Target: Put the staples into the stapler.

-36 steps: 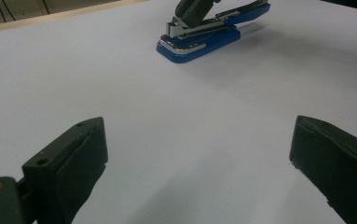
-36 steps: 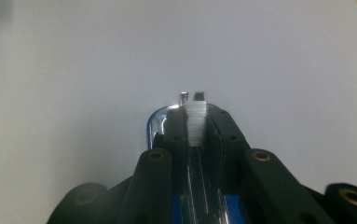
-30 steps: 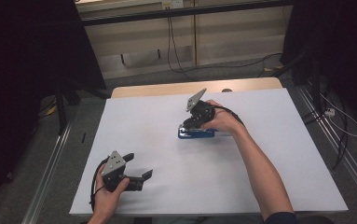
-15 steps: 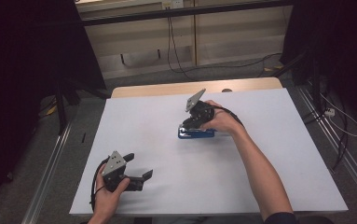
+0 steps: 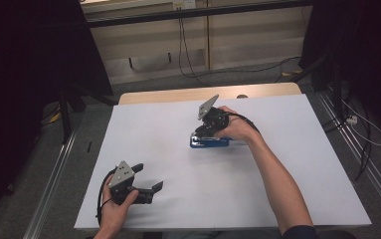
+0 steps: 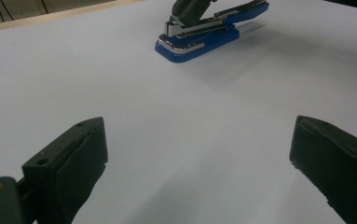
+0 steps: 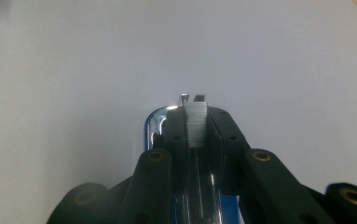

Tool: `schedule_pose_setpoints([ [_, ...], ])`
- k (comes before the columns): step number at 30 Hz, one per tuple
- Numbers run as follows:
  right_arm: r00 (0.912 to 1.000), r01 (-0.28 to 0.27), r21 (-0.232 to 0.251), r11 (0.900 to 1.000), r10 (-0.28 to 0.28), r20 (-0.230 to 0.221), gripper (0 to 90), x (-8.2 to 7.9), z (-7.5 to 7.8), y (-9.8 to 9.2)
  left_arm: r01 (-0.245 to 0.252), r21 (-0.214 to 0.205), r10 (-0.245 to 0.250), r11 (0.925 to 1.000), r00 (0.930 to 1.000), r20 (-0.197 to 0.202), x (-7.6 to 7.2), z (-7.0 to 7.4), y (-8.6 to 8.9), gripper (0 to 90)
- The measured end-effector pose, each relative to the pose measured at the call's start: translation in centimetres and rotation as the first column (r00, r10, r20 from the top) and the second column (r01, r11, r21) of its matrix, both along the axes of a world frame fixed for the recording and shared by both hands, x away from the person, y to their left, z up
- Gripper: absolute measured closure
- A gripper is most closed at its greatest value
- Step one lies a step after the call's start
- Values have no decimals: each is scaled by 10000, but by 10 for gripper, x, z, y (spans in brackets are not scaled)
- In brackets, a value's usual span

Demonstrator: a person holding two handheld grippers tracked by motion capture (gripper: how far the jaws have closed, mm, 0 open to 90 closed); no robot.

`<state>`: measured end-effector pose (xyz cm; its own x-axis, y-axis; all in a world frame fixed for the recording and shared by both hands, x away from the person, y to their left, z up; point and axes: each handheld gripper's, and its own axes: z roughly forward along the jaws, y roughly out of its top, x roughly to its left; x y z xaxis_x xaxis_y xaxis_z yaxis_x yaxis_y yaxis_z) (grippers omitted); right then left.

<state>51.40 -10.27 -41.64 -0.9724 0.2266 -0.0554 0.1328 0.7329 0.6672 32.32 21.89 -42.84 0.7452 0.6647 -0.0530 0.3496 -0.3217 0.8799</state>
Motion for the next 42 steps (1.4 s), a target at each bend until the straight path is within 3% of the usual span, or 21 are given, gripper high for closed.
schedule_pose_setpoints([
  [21, 10000, 21, 47, 10000, -21, -92, 778, 0, -2, 0, 15, 0, -15, 10000, 10000, -16, 0, 0, 0, 42],
  [29, 9994, 251, 96, 9996, -249, -245, 712, 1, -4, 1, 6, -15, -6, 10000, 10000, -19, 0, 0, 0, 42],
  [38, 9940, 993, 478, 9939, -969, -503, 617, 0, -5, -2, -43, -6, 43, 10000, 10000, 1, 0, 0, 1, 42],
  [40, 9898, 1305, 612, 9896, -1265, -655, 534, -1, -6, -3, -47, -11, 47, 10000, 10000, -18, 0, 0, 1, 42],
  [42, 9861, 1561, 724, 9851, -1512, -694, 505, -2, -7, -4, -60, 20, 60, 10000, 10000, 12, 0, 1, 1, 42],
])
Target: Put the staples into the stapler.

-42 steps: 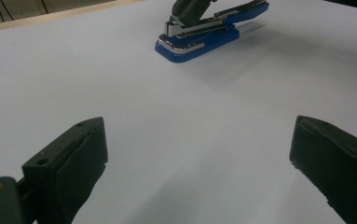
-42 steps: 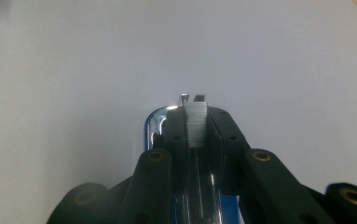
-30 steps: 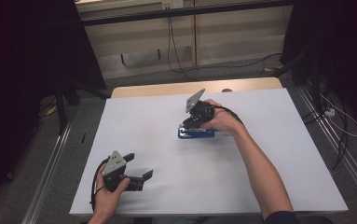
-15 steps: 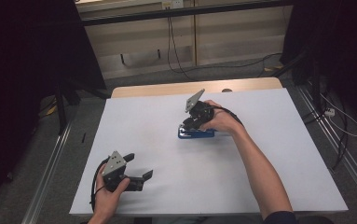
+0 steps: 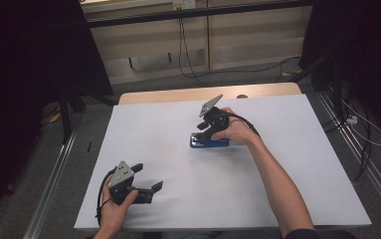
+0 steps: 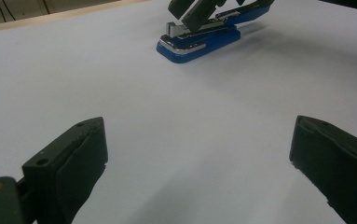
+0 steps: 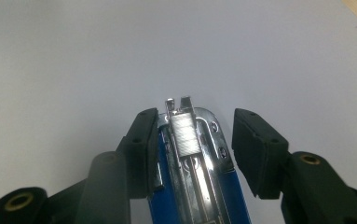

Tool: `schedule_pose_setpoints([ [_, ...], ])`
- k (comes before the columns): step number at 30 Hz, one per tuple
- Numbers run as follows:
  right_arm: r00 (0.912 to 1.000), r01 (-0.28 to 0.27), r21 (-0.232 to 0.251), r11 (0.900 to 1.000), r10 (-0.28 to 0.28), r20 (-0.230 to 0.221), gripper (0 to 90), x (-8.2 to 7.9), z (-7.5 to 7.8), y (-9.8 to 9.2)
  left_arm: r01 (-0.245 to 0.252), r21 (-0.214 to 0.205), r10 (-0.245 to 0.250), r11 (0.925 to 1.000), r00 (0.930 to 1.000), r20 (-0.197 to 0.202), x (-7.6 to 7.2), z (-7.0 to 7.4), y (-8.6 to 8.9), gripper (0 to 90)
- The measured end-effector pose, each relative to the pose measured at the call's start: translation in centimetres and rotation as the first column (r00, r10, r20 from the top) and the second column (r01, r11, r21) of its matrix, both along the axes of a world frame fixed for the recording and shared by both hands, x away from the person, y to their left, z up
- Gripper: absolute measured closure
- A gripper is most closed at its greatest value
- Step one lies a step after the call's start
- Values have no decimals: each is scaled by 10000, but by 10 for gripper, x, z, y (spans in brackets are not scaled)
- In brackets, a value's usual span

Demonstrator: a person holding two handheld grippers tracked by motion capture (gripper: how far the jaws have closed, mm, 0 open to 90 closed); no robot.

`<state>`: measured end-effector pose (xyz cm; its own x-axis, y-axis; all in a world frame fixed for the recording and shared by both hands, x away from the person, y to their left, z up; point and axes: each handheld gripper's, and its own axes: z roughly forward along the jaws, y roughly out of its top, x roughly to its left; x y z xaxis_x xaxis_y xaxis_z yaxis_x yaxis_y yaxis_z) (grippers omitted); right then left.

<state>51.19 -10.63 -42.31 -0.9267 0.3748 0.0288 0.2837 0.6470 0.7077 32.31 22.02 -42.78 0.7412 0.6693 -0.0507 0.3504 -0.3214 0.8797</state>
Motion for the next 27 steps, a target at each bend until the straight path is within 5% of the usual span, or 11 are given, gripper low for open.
schedule_pose_setpoints([
  [11, 9930, 1182, 662, 9908, -1179, -87, 223, -10, 2, -15, -114, -111, 113, 9999, 9999, -86, 0, -1, -1, 42],
  [21, 9665, 2558, 1287, 9581, -2504, -568, 122, -17, 1, -27, -237, -72, 236, 9997, 9996, -137, 1, -1, 0, 42],
  [27, 9482, 3174, 1496, 9364, -3149, -405, 72, -22, 1, -32, -263, -95, 261, 9996, 9995, -197, 2, -3, 2, 42],
])
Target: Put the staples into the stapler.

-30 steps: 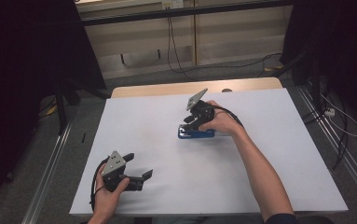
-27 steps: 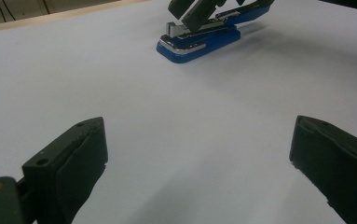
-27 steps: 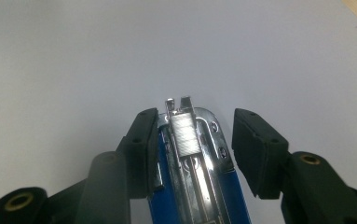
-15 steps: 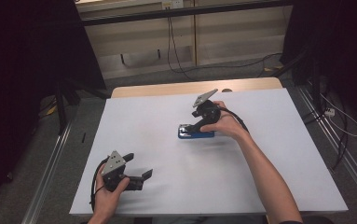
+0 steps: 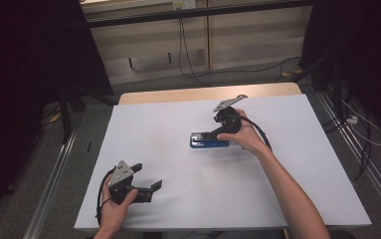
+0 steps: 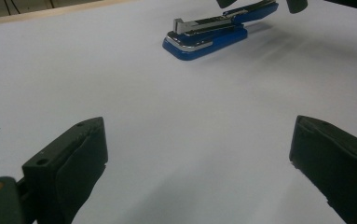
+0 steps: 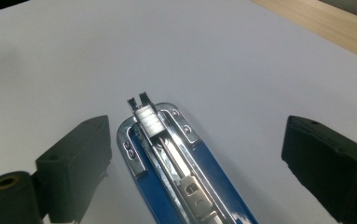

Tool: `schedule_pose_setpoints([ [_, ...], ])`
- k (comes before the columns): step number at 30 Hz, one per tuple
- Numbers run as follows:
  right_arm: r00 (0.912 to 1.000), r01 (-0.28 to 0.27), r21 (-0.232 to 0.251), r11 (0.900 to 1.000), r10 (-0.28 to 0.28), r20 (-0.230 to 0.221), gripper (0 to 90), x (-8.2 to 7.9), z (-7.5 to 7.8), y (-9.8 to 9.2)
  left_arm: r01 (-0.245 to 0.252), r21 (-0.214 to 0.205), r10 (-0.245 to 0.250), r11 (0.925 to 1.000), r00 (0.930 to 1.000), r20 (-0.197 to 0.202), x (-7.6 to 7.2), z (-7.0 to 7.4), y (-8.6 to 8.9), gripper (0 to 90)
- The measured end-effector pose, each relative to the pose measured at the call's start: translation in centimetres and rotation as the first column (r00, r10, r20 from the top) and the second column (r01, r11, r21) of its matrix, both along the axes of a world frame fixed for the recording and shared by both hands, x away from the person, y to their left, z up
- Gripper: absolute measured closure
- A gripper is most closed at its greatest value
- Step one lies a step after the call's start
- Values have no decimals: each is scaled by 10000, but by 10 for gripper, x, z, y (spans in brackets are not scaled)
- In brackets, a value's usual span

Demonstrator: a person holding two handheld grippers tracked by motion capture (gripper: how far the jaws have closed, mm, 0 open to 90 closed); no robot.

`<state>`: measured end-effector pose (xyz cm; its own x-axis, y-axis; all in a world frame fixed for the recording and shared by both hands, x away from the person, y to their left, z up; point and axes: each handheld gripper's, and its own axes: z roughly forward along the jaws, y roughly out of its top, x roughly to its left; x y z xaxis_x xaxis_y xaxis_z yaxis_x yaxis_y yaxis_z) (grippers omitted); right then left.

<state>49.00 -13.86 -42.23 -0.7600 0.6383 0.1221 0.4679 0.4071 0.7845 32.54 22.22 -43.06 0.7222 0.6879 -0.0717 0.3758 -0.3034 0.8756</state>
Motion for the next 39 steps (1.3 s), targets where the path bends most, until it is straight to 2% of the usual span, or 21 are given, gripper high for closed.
schedule_pose_setpoints([
  [6, 9966, 790, 673, 9946, -804, 190, 50, -3, 3, -10, -87, -65, 88, 9999, 10000, 3, 1, -1, 4, 42],
  [9, 9951, 952, 751, 9926, -969, 198, 48, -5, 6, -15, -190, -36, 190, 9998, 9998, -74, 2, -2, 5, 42],
  [16, 9823, 1718, 1352, 9758, -1801, 517, 45, -15, 8, -27, -178, -53, 178, 9998, 9998, -30, 3, -1, 3, 42],
  [19, 9801, 1750, 954, 9799, -1826, 776, 48, -21, 6, -29, -69, 0, 69, 10000, 10000, -13, 4, -1, 0, 42],
  [22, 9757, 1897, 1057, 9761, -1994, 911, 45, -29, 5, -32, 6, 57, -6, 10000, 10000, 81, 3, 1, -1, 42],
  [25, 9664, 2152, 1171, 9695, -2287, 1170, 43, -36, 4, -36, -44, 79, 44, 10000, 9999, 99, 2, 1, -1, 42],
  [28, 9497, 2623, 1133, 9583, -2772, 1459, 36, -42, 4, -41, -131, 99, 130, 9999, 9999, 100, 2, 1, -1, 41],
  [34, 9434, 2818, 1045, 9538, -2953, 1513, 40, -52, 0, -47, -259, 4, 259, 9997, 9996, 55, 4, 1, 2, 41],
  [36, 9373, 2938, 1092, 9496, -3087, 1618, 41, -54, 0, -49, -306, -42, 306, 9995, 9995, 41, 3, 1, 2, 41],
  [39, 9359, 2960, 1050, 9494, -3103, 1669, 38, -59, 0, -52, -358, -77, 359, 9993, 9993, 81, 4, 2, 3, 41],
])
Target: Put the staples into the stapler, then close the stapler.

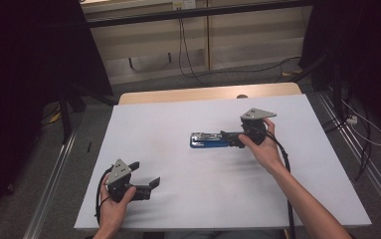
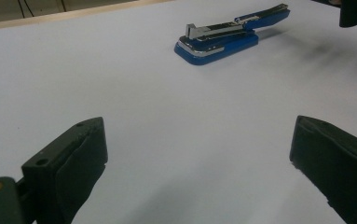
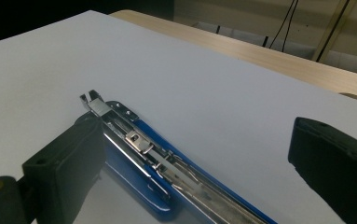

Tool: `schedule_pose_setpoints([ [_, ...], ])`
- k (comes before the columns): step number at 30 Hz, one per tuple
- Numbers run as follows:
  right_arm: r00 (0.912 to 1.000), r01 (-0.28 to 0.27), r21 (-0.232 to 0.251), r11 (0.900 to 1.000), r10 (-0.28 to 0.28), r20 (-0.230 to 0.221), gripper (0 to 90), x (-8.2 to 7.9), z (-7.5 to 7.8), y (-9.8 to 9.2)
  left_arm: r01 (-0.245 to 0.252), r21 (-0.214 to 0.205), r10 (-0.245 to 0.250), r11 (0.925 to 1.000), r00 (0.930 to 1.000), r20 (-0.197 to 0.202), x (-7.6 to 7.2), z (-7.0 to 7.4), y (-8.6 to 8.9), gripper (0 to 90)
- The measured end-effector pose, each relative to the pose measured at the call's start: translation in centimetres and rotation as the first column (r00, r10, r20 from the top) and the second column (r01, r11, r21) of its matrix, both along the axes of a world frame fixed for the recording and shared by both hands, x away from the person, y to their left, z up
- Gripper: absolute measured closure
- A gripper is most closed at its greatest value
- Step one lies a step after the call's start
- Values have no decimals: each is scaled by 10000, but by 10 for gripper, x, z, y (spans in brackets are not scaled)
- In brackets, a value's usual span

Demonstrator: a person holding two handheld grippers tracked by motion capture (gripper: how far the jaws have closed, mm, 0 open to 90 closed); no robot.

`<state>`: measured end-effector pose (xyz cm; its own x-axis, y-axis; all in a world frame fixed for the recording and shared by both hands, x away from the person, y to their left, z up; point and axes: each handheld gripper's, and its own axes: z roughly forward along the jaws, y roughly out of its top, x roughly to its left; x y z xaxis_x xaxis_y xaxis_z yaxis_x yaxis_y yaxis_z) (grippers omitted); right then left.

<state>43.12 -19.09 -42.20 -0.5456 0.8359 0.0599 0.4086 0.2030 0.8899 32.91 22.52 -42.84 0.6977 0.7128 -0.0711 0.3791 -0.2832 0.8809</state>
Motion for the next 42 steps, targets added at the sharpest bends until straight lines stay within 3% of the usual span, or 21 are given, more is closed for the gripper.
schedule_pose_setpoints([
  [11, 9999, 92, 279, 9996, -94, 74, 27, -17, 1, -11, 67, -18, -67, 10000, 9999, -129, 3, -3, -1, 48],
  [17, 9987, 454, 225, 9987, -459, 222, 28, -31, 0, -18, -286, 271, 279, 9992, 9993, 267, 2, 0, -1, 58],
  [20, 9984, 356, 140, 9993, -361, 434, 28, -41, 2, -20, -280, 147, 276, 9995, 9992, 279, 5, 0, -1, 64],
  [26, 9968, 500, 431, 9978, -525, 607, 37, -58, 1, -29, -221, -95, 223, 9997, 9995, 212, 9, -1, -7, 68],
  [31, 9951, 423, 643, 9970, -477, 862, 69, -71, 2, -35, -143, -562, 149, 9983, 9998, 90, 16, -1, -15, 56],
  [37, 9951, 609, 545, 9967, -649, 746, 69, -80, -3, -45, 25, -745, -24, 9972, 10000, 22, 28, -2, -29, 53],
  [42, 9939, 929, 475, 9945, -955, 560, 53, -78, -8, -52, 199, -638, -190, 9978, 9997, 148, 37, -1, -42, 53],
])
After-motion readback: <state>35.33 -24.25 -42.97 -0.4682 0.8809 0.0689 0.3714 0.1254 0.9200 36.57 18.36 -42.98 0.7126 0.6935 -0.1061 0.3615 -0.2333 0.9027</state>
